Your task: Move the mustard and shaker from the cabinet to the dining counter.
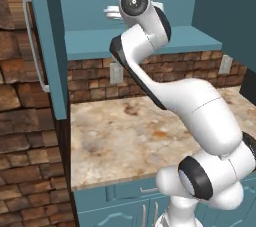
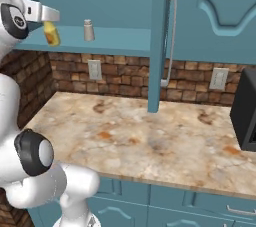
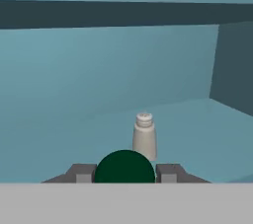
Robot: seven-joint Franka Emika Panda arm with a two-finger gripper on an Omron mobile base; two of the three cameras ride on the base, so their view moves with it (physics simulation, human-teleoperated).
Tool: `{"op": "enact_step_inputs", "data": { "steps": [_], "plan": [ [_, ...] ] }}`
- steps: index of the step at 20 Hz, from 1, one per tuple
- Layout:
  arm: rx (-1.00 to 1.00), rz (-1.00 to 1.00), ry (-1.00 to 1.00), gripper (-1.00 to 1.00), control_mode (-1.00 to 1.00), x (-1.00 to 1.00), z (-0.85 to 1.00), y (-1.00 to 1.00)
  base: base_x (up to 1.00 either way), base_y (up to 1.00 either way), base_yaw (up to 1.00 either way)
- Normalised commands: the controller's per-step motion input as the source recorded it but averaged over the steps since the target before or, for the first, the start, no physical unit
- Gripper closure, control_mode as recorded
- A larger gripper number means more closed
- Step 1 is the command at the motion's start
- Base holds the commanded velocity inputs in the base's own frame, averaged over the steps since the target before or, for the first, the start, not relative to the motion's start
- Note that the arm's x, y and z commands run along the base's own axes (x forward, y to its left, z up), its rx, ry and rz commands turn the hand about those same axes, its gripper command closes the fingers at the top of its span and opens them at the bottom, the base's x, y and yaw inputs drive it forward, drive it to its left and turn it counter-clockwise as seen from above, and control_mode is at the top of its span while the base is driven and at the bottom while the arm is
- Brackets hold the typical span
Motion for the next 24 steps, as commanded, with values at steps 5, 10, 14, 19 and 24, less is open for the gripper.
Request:
{"op": "enact_step_inputs", "data": {
  "steps": [5, 10, 14, 19, 24],
  "plan": [
    [0.00, 0.00, -0.01, 1.00, -1.00, -1.00, 0.16, -0.15, 0.00, 0.00, 0.00],
    [0.00, 0.00, 0.01, 1.00, -1.00, -1.00, 0.16, -0.23, 0.00, 0.00, 0.00],
    [0.00, 0.00, 0.10, 1.00, -1.00, -1.00, 0.13, -0.28, 0.00, 0.00, 0.00],
    [0.00, 0.00, 0.19, 1.00, -1.00, -0.84, 0.01, -0.22, 0.00, 0.00, 0.00],
    [0.00, 0.00, 0.19, 1.00, -1.00, -0.44, 0.00, -0.20, 0.00, 0.00, 0.00]
  ]
}}
